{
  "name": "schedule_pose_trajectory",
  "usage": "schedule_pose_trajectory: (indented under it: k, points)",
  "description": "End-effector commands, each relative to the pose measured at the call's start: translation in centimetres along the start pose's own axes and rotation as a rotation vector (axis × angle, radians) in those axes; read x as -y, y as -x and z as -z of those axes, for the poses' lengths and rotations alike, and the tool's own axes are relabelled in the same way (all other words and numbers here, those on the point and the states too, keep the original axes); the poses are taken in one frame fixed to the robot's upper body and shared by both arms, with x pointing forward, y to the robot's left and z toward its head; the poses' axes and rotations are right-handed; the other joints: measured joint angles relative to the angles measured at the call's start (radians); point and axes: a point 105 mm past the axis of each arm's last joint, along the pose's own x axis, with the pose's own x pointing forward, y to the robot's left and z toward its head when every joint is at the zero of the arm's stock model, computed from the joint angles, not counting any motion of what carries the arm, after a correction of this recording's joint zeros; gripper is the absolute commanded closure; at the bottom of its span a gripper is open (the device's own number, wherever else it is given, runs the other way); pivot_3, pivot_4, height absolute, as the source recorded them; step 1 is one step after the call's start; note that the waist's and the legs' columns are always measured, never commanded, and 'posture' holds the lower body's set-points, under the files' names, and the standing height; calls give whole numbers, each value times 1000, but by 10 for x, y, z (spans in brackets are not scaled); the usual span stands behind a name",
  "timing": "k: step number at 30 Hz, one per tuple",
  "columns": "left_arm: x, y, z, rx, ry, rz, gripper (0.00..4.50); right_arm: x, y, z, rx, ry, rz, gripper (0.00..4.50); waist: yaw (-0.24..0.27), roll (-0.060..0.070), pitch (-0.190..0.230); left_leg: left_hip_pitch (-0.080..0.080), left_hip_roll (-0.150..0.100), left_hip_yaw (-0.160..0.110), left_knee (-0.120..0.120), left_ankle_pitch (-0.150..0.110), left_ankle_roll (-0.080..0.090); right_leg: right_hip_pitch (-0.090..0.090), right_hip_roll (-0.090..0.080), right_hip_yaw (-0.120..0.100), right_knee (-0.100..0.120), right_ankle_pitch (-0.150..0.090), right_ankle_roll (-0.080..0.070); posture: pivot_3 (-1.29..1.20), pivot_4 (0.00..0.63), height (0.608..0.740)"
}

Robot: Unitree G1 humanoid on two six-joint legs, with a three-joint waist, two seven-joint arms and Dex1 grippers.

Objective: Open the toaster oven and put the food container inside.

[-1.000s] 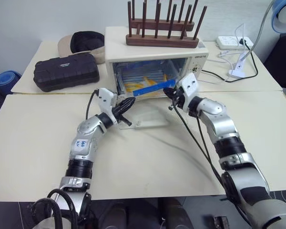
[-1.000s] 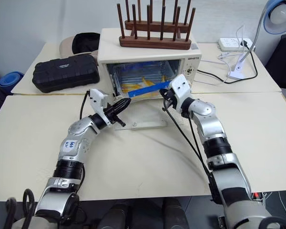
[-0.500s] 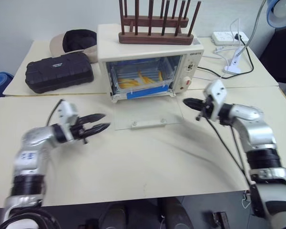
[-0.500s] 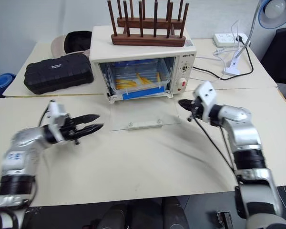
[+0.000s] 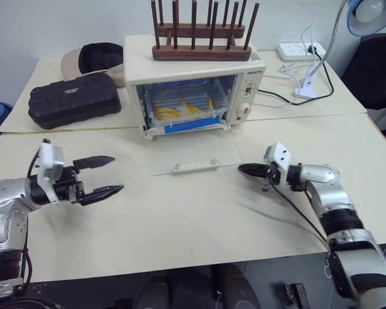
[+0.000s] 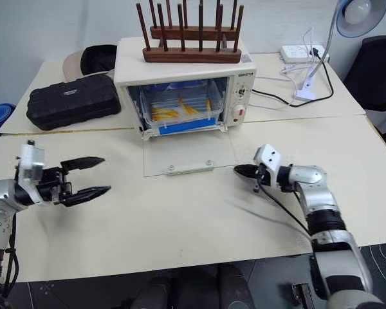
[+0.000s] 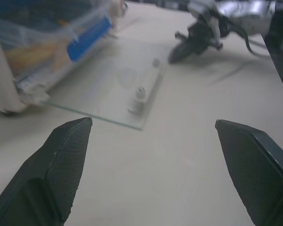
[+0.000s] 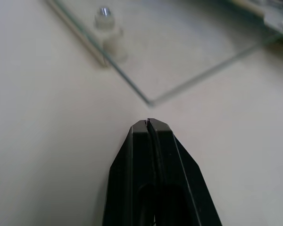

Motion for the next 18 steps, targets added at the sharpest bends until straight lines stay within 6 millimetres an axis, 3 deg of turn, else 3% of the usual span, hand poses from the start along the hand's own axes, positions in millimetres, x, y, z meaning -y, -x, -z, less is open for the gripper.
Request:
schedule_pose_trajectory:
  k: [1,6,8,10,13,16,18]
  points:
    - [-3,9,-17,107,3,-97,59,19,1,-57,291,75,91,4500,1,0,0,0,0,-2,0,0,0,0,-1,0,0,0,0,0,150,740]
    - [0,14,-22,160,20,-169,59,29,10,-105,511,54,148,4500,9,1,0,-1,0,-8,0,0,-1,0,-3,0,-1,0,1,0,150,740]
    - [3,17,-17,131,4,-177,59,31,19,-130,602,52,157,4500,14,1,1,-1,0,-9,0,0,-1,0,-3,0,-1,0,1,0,150,740]
    - [4,20,-7,67,-29,-189,59,22,26,-139,588,75,105,4500,21,2,1,-1,0,-9,0,0,-1,0,-4,0,-1,0,1,0,150,740]
    - [5,23,4,-15,-71,-190,59,7,33,-128,480,74,16,4500,32,2,1,-1,-1,-8,0,-1,-1,0,-3,0,-2,0,1,0,150,740]
    - [7,24,19,-126,-101,-173,0,-15,48,-100,308,105,-95,3971,46,1,1,-1,-2,-4,0,-1,1,1,-3,-1,-5,0,1,0,150,740]
    - [10,26,24,-152,-119,-155,0,-28,58,-82,231,135,-138,3344,50,1,1,-2,-2,-2,0,-2,2,1,-2,-1,-5,0,1,0,150,740]
